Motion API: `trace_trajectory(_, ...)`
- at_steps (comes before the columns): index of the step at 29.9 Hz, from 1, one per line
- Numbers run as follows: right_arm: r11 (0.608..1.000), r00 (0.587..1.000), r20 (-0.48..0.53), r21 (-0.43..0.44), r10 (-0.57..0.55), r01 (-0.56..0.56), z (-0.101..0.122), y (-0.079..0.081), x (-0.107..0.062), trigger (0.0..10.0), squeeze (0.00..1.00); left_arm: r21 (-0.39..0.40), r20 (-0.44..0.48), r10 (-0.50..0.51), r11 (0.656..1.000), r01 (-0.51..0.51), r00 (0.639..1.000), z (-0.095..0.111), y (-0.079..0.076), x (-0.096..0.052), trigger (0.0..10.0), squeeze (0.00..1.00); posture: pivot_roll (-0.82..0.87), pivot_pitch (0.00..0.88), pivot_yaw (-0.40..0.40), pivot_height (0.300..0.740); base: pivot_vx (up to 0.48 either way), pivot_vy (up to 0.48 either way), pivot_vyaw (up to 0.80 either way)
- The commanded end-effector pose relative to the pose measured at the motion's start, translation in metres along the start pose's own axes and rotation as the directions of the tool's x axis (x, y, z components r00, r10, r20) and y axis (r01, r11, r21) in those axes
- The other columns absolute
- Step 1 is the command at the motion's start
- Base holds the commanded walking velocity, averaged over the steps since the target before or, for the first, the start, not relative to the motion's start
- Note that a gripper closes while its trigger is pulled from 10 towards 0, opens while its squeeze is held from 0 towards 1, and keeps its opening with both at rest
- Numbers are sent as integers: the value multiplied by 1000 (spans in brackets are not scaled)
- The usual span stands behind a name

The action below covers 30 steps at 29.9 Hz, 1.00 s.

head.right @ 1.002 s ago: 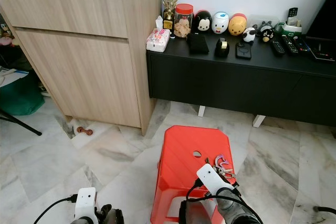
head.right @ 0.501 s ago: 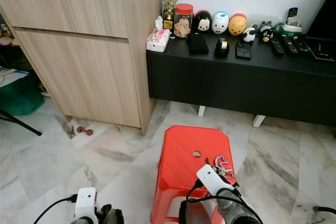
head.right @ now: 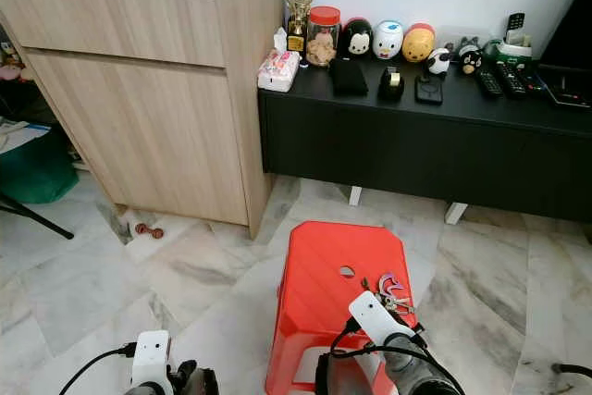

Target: Hang keys on a hook

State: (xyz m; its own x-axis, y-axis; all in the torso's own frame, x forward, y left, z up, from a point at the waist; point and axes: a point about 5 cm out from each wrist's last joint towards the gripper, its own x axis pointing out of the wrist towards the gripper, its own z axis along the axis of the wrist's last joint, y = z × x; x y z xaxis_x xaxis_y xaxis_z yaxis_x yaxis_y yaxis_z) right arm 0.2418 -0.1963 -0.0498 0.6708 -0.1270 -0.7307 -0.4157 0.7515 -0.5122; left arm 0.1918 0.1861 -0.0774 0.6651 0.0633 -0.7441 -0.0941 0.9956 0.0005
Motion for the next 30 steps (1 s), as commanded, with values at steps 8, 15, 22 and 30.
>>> trace_trajectory(8, 999, 999, -4, -39, -36, 36, -3, -7, 0, 10000, 0, 24, -93, -5, 1000, 7, 996, -23, -2, -5, 10000, 0, 55, 49, -42, 605, 0, 0, 0)
trace_trajectory(15, 997, 1000, 10, -81, -16, 17, 0, -3, 0, 10000, 0, 24, -97, -4, 1000, 7, 995, -26, -2, -7, 10000, 0, 57, 64, -44, 605, 0, 0, 0)
trace_trajectory(22, 996, 1000, 8, -86, 3, -2, -3, 4, -1, 10000, 0, 23, -105, -3, 1000, 5, 995, -30, -2, -8, 10000, 0, 58, 79, -45, 605, 0, 0, 0)
trace_trajectory(30, 996, 999, 27, -85, -28, 31, -4, 3, -1, 10000, 0, 28, -109, -3, 1000, 6, 994, -34, -1, -9, 10000, 0, 57, 97, -49, 605, 0, 0, 0)
